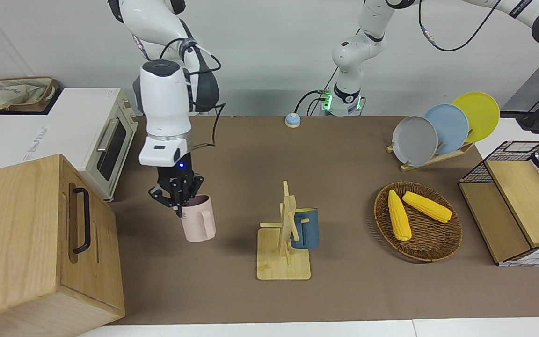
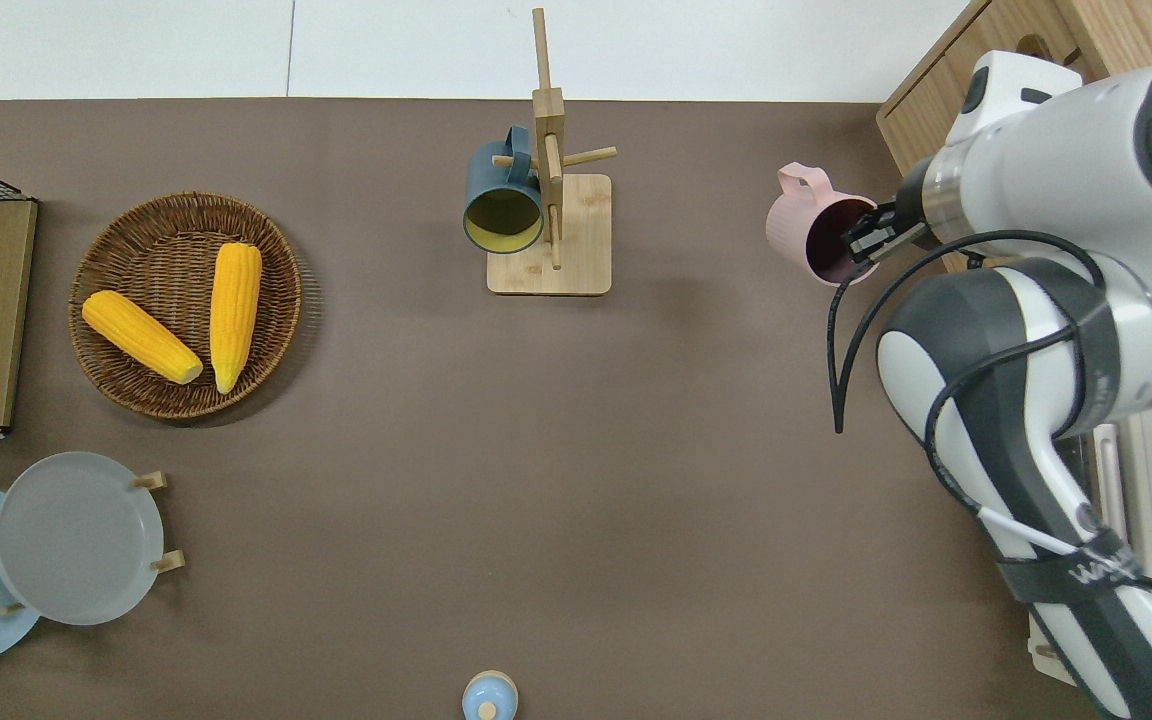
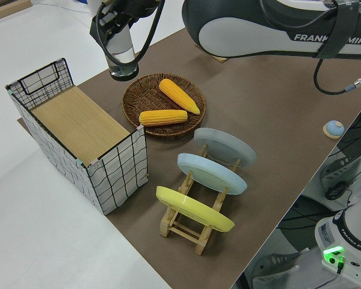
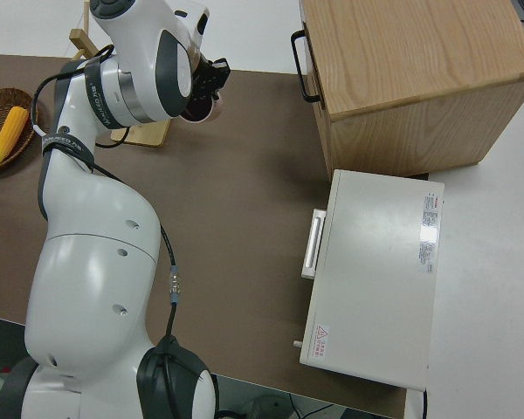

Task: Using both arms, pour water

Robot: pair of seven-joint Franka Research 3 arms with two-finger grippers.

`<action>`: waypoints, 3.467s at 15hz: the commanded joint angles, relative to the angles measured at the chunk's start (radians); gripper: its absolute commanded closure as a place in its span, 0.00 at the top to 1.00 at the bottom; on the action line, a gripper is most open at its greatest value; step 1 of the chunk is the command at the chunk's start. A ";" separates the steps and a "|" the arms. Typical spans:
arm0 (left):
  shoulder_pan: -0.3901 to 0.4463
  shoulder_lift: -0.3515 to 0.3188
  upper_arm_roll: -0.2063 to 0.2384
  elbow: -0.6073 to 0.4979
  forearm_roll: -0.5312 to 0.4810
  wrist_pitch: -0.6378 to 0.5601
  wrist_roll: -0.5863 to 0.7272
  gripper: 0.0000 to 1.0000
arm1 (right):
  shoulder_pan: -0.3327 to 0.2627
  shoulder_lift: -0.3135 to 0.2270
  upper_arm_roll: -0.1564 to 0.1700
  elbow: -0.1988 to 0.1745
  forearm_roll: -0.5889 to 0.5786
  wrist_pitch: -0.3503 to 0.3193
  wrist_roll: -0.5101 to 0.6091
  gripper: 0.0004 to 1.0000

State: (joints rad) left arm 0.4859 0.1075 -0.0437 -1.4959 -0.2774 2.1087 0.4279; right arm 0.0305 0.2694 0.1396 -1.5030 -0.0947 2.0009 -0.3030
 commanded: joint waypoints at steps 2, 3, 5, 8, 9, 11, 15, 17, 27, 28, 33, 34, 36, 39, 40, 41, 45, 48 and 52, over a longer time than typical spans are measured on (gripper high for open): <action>-0.015 -0.121 -0.031 -0.144 0.027 0.028 -0.066 0.00 | 0.002 -0.058 -0.011 0.016 0.076 -0.198 0.112 0.03; -0.020 -0.135 -0.038 -0.167 0.027 0.040 -0.086 0.00 | 0.003 -0.067 -0.011 0.020 0.101 -0.262 0.178 0.03; -0.056 -0.170 -0.050 -0.208 0.067 0.056 -0.165 0.00 | 0.005 -0.081 -0.006 0.029 0.252 -0.373 0.375 0.03; -0.101 -0.230 -0.067 -0.282 0.110 0.071 -0.248 0.00 | 0.019 -0.091 0.037 0.029 0.332 -0.393 0.551 0.03; -0.105 -0.247 -0.076 -0.306 0.121 0.074 -0.270 0.00 | 0.019 -0.093 0.051 0.029 0.355 -0.395 0.614 0.03; -0.106 -0.285 -0.110 -0.357 0.147 0.091 -0.308 0.00 | 0.020 -0.093 0.104 0.029 0.385 -0.392 0.730 0.03; -0.104 -0.400 -0.176 -0.538 0.150 0.171 -0.373 0.00 | 0.020 -0.099 0.308 0.029 0.385 -0.309 1.066 0.03; -0.107 -0.454 -0.189 -0.622 0.149 0.185 -0.376 0.00 | 0.028 -0.095 0.359 0.021 0.386 -0.234 1.169 0.03; -0.171 -0.601 -0.190 -0.857 0.122 0.191 -0.367 0.00 | 0.169 0.042 0.423 0.004 0.360 0.056 1.401 0.03; -0.171 -0.604 -0.188 -0.865 0.122 0.191 -0.364 0.00 | 0.184 0.060 0.422 0.006 0.349 0.079 1.415 0.03; -0.176 -0.621 -0.182 -0.871 0.119 0.172 -0.360 0.00 | 0.258 0.161 0.423 0.015 0.253 0.182 1.490 0.03; -0.179 -0.626 -0.182 -0.879 0.119 0.165 -0.360 0.00 | 0.272 0.189 0.423 0.015 0.227 0.215 1.499 0.03; -0.179 -0.632 -0.182 -0.885 0.118 0.162 -0.360 0.00 | 0.292 0.226 0.422 0.015 0.210 0.263 1.507 0.03; -0.181 -0.647 -0.182 -0.905 0.118 0.162 -0.363 0.00 | 0.321 0.284 0.420 0.033 0.149 0.315 1.547 0.03; -0.185 -0.647 -0.182 -0.906 0.118 0.162 -0.362 0.00 | 0.322 0.297 0.420 0.033 0.126 0.320 1.559 0.03; -0.185 -0.647 -0.180 -0.906 0.118 0.163 -0.362 0.00 | 0.322 0.304 0.420 0.033 0.113 0.322 1.562 0.03; -0.187 -0.646 -0.182 -0.923 0.118 0.168 -0.360 0.00 | 0.328 0.329 0.420 0.033 0.093 0.328 1.561 0.03; -0.194 -0.646 -0.182 -0.932 0.118 0.171 -0.360 0.00 | 0.338 0.355 0.419 0.033 0.082 0.390 1.562 0.03; -0.208 -0.646 -0.182 -0.942 0.118 0.174 -0.360 0.00 | 0.348 0.381 0.416 0.033 0.061 0.417 1.570 0.03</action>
State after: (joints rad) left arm 0.3055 -0.4971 -0.2409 -2.4146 -0.1526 2.2688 0.0694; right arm 0.3691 0.6161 0.5528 -1.4914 0.0067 2.3775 1.2296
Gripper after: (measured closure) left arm 0.366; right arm 0.947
